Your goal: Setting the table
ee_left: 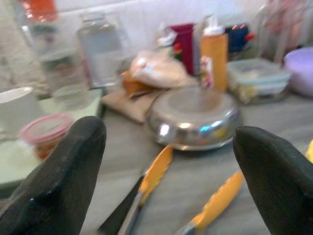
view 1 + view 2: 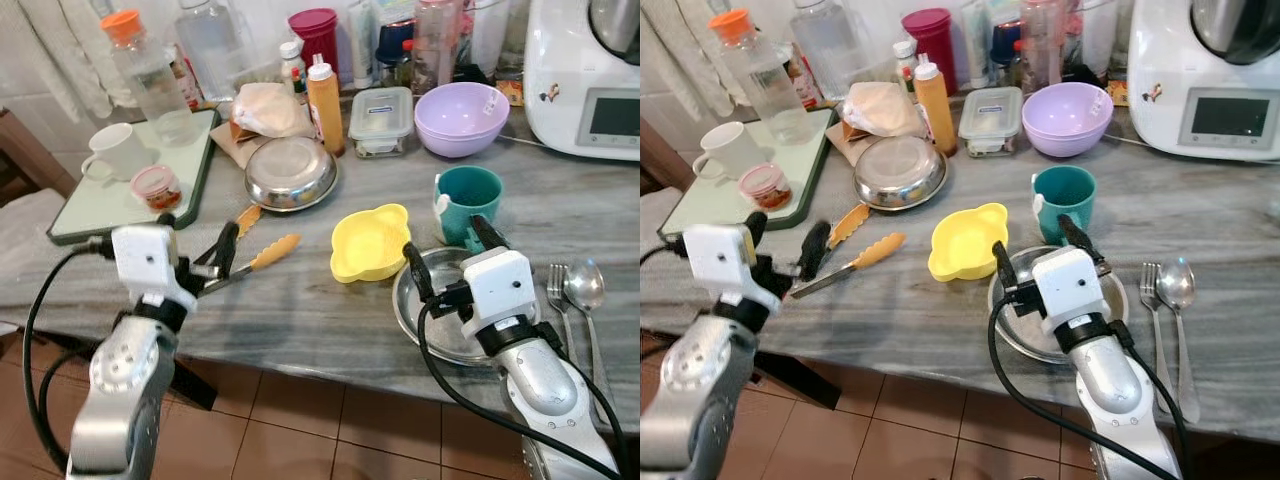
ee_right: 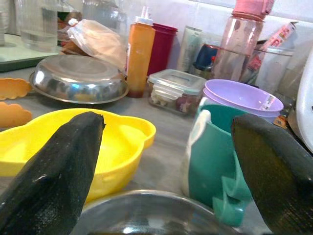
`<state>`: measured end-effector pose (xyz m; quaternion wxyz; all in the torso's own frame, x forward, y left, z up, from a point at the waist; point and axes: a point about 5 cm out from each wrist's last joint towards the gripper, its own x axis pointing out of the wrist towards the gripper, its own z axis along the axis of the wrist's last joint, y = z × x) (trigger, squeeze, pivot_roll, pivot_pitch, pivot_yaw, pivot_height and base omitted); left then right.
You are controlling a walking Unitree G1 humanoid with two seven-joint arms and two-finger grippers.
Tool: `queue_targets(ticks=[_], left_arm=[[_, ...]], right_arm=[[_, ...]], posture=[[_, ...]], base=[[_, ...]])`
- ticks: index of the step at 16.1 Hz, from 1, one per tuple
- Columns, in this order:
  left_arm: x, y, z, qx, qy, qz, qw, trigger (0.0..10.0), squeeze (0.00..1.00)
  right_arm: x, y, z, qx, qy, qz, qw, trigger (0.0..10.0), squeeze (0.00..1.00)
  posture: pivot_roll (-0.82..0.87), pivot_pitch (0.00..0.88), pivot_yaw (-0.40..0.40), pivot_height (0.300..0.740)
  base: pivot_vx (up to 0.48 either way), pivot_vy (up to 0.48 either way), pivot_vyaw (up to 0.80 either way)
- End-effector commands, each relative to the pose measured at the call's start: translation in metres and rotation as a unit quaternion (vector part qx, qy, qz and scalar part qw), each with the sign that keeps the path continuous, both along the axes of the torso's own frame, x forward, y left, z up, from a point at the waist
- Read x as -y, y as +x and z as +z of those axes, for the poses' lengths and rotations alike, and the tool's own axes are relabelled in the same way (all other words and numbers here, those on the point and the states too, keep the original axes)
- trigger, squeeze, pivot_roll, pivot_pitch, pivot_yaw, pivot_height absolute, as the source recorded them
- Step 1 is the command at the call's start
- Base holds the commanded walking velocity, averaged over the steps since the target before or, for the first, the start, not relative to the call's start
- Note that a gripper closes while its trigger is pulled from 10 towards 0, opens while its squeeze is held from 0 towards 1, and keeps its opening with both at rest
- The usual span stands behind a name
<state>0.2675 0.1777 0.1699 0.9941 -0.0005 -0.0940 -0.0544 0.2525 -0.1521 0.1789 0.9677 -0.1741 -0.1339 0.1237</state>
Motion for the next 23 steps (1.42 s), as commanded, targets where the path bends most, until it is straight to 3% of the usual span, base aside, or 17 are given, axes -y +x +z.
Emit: queue_targets(ticks=[1,2,3,6,12,17,23], left_arm=[[-0.008,-0.004,-0.001,0.005,0.012,0.028,1.0,10.0,0.0],[-0.015,-0.011,-0.004,0.015,0.037,0.064,0.997,10.0,0.0],[-0.015,-0.017,-0.007,0.015,0.047,0.085,0.995,10.0,0.0],[-0.007,-0.024,-0.019,0.0,0.047,0.086,0.995,10.0,0.0],[-0.011,-0.008,-0.02,0.003,0.05,0.11,0.993,10.0,0.0],[-0.007,-0.005,-0.019,0.016,0.07,0.124,0.99,10.0,0.0],[-0.015,-0.002,-0.024,0.003,0.079,0.169,0.982,10.0,0.0]], right_arm=[[-0.006,-0.003,0.004,0.008,0.003,0.017,1.0,10.0,0.31],[-0.006,-0.001,0.006,0.01,0.003,0.019,1.0,10.0,0.0],[-0.008,0.0,0.008,0.015,-0.009,0.031,0.999,10.0,0.0],[-0.012,0.003,0.009,0.021,-0.024,0.03,0.999,10.0,0.0],[-0.022,0.006,0.006,0.019,-0.021,0.044,0.999,10.0,0.0],[-0.024,0.007,0.012,0.032,-0.025,0.041,0.998,10.0,0.0],[-0.024,0.013,0.014,0.038,-0.022,0.039,0.998,10.0,0.0]], posture=[[-0.27,0.116,0.163,0.74],[-0.27,0.117,0.159,0.74],[-0.27,0.119,0.16,0.74],[-0.25,0.116,0.154,0.74],[-0.25,0.112,0.156,0.74],[-0.27,0.109,0.166,0.74],[-0.27,0.088,0.156,0.74]], base=[[0.0,0.0,0.0],[0.0,0.0,0.0],[0.0,0.0,0.0],[0.0,0.0,0.27],[0.0,0.0,0.8],[0.0,0.0,0.8],[0.0,0.0,0.8]])
